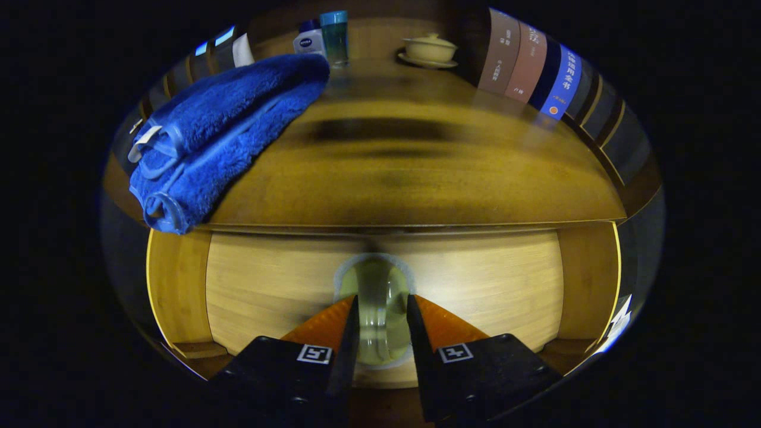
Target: Pull open the drawer, take out the items inside it, and place them on the countertop above the cabinet.
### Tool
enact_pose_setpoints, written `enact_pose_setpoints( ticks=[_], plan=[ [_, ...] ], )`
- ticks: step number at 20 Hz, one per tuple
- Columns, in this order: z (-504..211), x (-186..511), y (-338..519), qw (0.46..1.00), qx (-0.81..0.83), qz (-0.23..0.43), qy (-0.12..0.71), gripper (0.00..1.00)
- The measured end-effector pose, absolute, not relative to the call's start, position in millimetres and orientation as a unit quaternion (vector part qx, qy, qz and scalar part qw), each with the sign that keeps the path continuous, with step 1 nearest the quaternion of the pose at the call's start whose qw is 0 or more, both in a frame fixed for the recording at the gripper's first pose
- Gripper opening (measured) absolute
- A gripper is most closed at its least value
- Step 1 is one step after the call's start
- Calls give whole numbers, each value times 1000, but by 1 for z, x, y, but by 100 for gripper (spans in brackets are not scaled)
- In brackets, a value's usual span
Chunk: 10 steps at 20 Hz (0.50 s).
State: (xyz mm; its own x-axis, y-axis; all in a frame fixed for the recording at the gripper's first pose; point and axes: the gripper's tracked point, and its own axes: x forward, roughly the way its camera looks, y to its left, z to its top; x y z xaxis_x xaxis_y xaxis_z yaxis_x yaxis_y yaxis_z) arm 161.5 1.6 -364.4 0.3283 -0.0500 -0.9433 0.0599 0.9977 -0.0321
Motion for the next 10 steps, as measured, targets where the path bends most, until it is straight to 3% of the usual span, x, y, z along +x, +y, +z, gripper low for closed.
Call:
enact_pose_setpoints(
  ticks=[3,10],
  plan=[
    [-362,153,-1,811,0,-33,584,22],
    [-341,140,5,832,11,-21,554,22]
  ],
)
